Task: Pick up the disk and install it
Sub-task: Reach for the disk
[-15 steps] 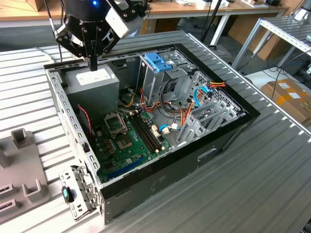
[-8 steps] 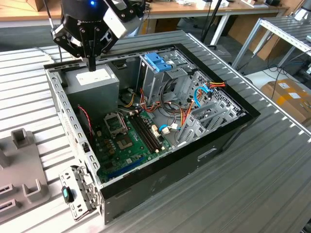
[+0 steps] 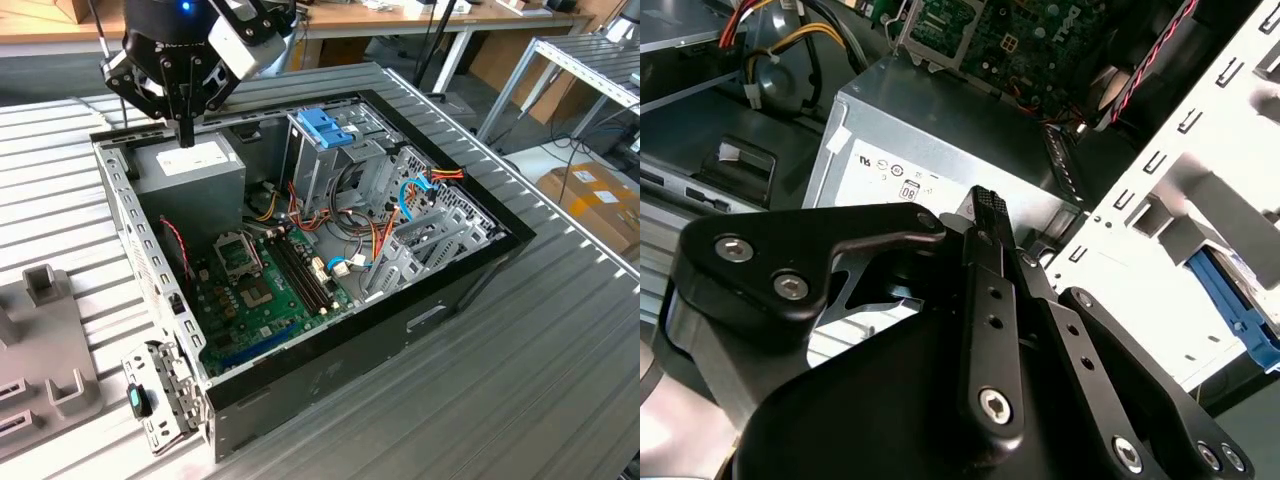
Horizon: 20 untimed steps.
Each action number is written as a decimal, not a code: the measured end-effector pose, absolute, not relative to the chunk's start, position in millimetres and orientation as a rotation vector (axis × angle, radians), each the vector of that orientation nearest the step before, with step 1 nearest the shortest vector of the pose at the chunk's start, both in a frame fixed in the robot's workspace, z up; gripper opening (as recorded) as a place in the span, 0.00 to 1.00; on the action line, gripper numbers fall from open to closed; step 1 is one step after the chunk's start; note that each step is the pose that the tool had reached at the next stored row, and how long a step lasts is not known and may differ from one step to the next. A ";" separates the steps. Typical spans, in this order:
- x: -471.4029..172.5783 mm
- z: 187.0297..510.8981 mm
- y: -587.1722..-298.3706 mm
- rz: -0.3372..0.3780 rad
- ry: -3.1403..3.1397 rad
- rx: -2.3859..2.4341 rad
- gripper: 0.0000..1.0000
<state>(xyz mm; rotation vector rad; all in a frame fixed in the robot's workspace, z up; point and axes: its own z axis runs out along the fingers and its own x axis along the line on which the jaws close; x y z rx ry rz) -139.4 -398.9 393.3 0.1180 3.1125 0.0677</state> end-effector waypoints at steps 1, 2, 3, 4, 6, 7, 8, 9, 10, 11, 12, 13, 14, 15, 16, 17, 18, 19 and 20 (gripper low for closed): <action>-139.8 393.3 -398.9 0.068 3.112 0.118 0.11; -141.2 393.3 -399.0 0.068 3.112 0.118 0.11; -142.3 393.3 -399.0 0.068 3.113 0.118 0.11; -143.3 393.3 -398.9 0.068 3.112 0.118 0.11; -146.9 393.3 -398.9 0.068 3.112 0.118 0.11; -148.3 393.3 -398.9 0.068 3.113 0.118 0.11; -150.6 393.3 -398.9 0.068 3.112 0.118 0.11; -152.4 393.3 -398.9 0.068 3.112 0.118 0.11; -153.8 393.3 -398.9 0.068 3.112 0.118 0.11; -156.0 393.3 -398.9 0.068 3.112 0.118 0.11; -158.4 393.3 -398.9 0.068 3.112 0.118 0.11; -160.1 393.3 -399.0 0.068 3.112 0.118 0.11; -161.8 393.3 -398.9 0.068 3.113 0.118 0.11; -164.3 393.3 -399.0 0.068 3.113 0.118 0.11; -166.1 393.3 -398.9 0.068 3.112 0.118 0.11; -167.7 393.3 -398.9 0.068 3.113 0.118 0.11; -170.7 393.3 -398.9 0.068 3.112 0.118 0.11; -172.0 393.3 -398.9 0.068 3.113 0.118 0.11; -173.7 393.3 -398.9 0.068 3.113 0.118 0.11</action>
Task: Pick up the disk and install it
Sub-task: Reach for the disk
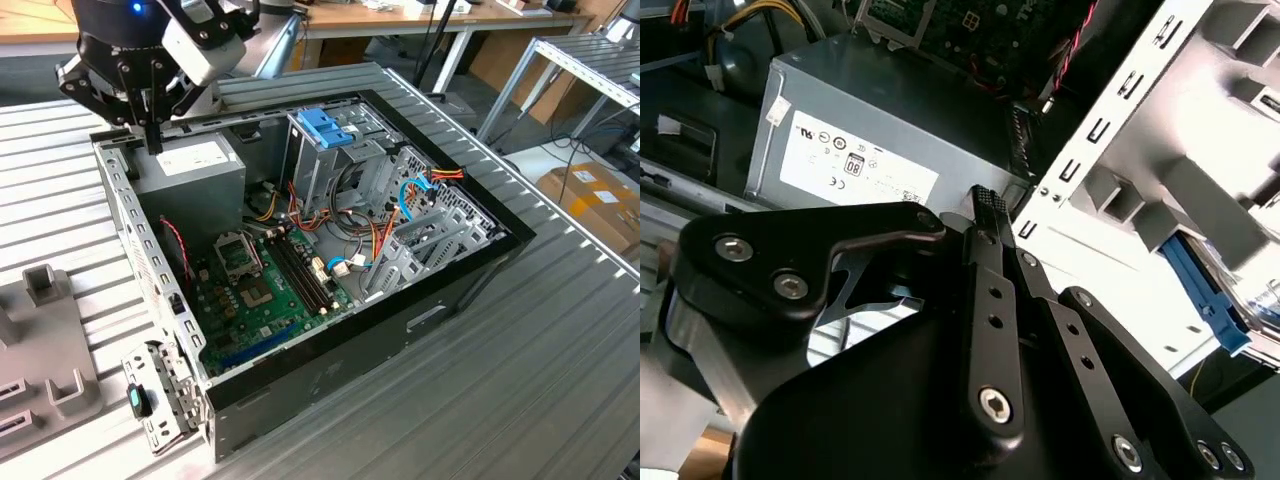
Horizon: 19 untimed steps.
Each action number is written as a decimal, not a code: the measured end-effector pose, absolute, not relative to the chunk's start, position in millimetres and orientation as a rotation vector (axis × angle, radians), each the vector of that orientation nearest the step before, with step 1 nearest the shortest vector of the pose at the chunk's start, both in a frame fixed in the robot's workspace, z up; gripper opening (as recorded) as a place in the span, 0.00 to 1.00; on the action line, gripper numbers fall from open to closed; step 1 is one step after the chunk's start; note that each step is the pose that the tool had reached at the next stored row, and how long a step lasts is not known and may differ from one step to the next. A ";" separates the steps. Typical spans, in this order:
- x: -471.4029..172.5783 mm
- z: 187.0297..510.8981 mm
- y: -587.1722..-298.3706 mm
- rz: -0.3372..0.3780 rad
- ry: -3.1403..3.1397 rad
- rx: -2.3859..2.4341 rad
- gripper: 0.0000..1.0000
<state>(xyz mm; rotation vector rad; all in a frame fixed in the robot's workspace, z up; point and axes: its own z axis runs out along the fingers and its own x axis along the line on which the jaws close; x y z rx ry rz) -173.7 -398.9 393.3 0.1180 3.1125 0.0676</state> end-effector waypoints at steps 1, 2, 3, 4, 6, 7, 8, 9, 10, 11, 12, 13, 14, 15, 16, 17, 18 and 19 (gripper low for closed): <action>-175.8 393.3 -398.9 0.068 3.112 0.118 0.11; -178.2 393.3 -398.9 0.068 3.113 0.118 0.11; -180.2 393.3 -398.9 0.068 3.112 0.118 0.11; -181.1 393.3 -398.9 0.068 3.113 0.118 0.11; -183.3 393.3 -398.9 0.068 3.112 0.118 0.11; -184.1 393.3 -398.9 0.068 3.112 0.118 0.11; -185.0 393.3 -398.9 0.068 3.112 0.118 0.11; -185.8 393.3 -398.9 0.068 3.112 0.118 0.11; -187.1 393.3 -398.9 0.068 3.112 0.118 0.11; -188.2 393.3 -398.9 0.068 3.112 0.118 0.11; -188.4 393.3 -398.9 0.068 3.112 0.118 0.11; -188.4 393.3 -398.9 0.068 3.113 0.118 0.11; -188.5 393.3 -398.9 0.068 3.113 0.118 0.11; -188.5 393.3 -398.9 0.068 3.112 0.118 0.11; -188.5 393.3 -398.9 0.068 3.113 0.118 0.11; -188.5 393.3 -398.9 0.068 3.113 0.118 0.11; -188.5 393.3 -398.9 0.068 3.113 0.118 0.11; -188.6 393.3 -398.9 0.068 3.112 0.118 0.11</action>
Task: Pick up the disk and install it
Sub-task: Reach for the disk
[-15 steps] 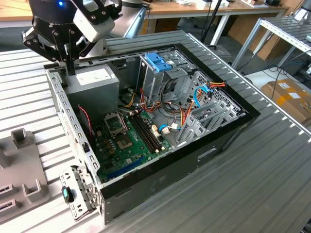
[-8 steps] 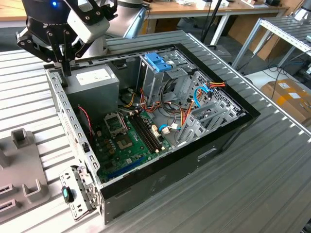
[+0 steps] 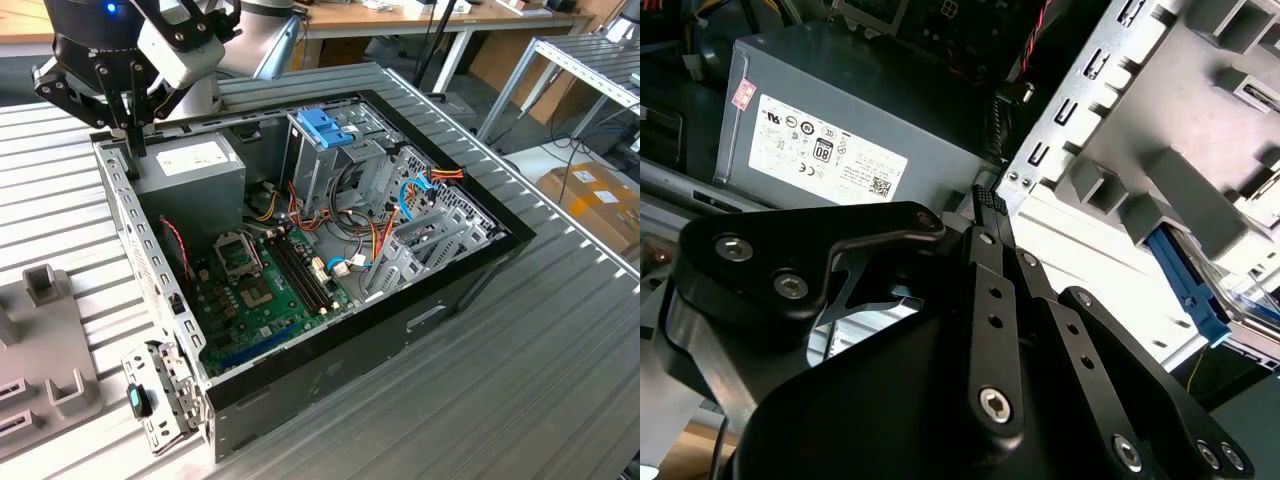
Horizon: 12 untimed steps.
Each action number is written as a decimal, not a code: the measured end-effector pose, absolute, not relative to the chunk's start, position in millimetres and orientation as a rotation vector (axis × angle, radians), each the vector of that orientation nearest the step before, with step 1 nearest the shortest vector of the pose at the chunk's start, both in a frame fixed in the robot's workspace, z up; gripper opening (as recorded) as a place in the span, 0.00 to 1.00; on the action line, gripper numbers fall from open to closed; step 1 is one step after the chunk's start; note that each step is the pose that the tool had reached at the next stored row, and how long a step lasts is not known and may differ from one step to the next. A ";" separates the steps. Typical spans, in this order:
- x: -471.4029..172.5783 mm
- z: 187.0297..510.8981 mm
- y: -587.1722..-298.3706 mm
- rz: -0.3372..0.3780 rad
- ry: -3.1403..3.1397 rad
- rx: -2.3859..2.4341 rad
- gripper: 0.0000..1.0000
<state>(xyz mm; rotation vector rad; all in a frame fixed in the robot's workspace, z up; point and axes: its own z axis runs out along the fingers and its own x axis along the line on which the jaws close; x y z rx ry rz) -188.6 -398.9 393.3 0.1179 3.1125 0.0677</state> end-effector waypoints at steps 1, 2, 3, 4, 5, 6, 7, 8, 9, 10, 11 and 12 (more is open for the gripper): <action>-189.1 393.3 -398.9 0.068 3.112 0.118 0.11; -190.4 393.3 -399.0 0.068 3.113 0.118 0.11; -192.3 393.3 -398.9 0.068 3.112 0.118 0.11; -193.8 393.3 -398.9 0.068 3.112 0.118 0.11; -194.8 393.3 -399.0 0.068 3.113 0.118 0.11; -197.4 393.3 -398.9 0.068 3.112 0.118 0.11; -199.6 393.3 -399.0 0.068 3.112 0.118 0.11; -201.6 393.3 -398.9 0.068 3.112 0.118 0.11; -203.0 393.3 -398.9 0.068 3.112 0.118 0.11; -205.7 393.4 -398.9 0.068 3.113 0.118 0.11; -209.0 393.3 -398.9 0.068 3.113 0.118 0.11; -210.8 393.3 -398.9 0.068 3.112 0.118 0.11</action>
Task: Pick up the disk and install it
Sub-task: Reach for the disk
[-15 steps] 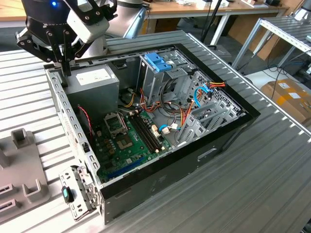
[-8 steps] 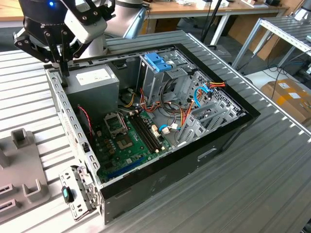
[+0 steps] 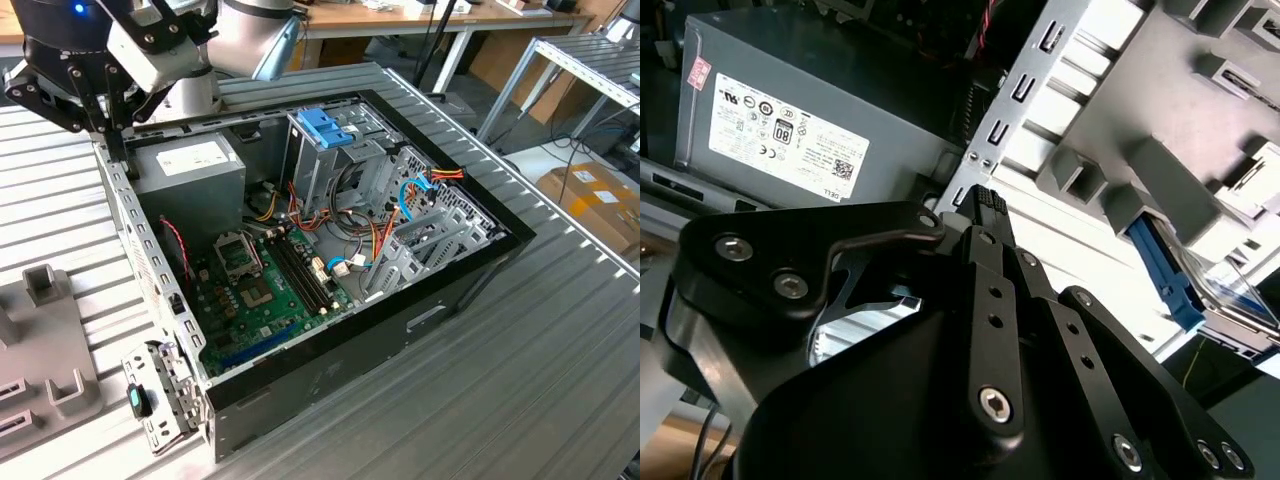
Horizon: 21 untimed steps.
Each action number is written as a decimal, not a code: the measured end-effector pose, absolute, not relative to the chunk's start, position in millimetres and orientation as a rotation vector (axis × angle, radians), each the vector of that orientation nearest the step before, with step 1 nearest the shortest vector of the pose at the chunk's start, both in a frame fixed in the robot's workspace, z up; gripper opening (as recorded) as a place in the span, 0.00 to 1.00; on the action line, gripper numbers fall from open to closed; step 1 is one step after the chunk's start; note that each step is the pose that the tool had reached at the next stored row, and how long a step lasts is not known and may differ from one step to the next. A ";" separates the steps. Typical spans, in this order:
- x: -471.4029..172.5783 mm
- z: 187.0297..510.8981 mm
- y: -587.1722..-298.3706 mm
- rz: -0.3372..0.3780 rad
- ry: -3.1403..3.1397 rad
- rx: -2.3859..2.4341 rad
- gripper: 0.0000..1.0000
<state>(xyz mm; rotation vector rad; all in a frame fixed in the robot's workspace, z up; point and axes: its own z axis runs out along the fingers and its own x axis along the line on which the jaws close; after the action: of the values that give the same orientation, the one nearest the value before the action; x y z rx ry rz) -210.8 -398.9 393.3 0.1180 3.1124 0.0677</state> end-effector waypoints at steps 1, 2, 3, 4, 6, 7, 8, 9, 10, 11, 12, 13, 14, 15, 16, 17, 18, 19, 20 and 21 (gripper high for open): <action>-213.7 393.3 -398.9 0.068 3.112 0.118 0.11; -215.6 393.3 -398.9 0.068 3.112 0.118 0.11; -217.0 393.3 -399.0 0.068 3.112 0.118 0.11; -219.0 393.3 -399.0 0.068 3.112 0.118 0.11; -222.5 393.3 -398.9 0.068 3.112 0.118 0.11; -224.7 393.3 -398.9 0.068 3.112 0.118 0.11; -227.5 393.3 -398.9 0.068 3.113 0.118 0.11; -229.7 393.3 -398.9 0.068 3.112 0.118 0.11; -231.6 393.3 -398.9 0.068 3.113 0.118 0.11; -232.9 393.3 -399.0 0.068 3.112 0.118 0.11; -233.8 393.3 -399.0 0.068 3.112 0.118 0.11; -234.5 393.3 -398.9 0.068 3.112 0.118 0.11; -234.8 393.3 -398.9 0.068 3.112 0.118 0.11; -234.8 393.3 -398.9 0.068 3.113 0.118 0.11; -234.9 393.3 -398.9 0.068 3.113 0.118 0.11; -235.0 393.3 -398.9 0.068 3.112 0.118 0.11; -235.0 393.3 -398.9 0.068 3.112 0.118 0.11; -235.0 393.3 -398.9 0.068 3.112 0.118 0.11; -235.0 393.3 -398.9 0.068 3.112 0.118 0.11; -235.1 393.3 -398.9 0.068 3.113 0.118 0.11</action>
<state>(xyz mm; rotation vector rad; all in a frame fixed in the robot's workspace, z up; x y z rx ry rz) -235.1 -398.9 393.3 0.1180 3.1125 0.0676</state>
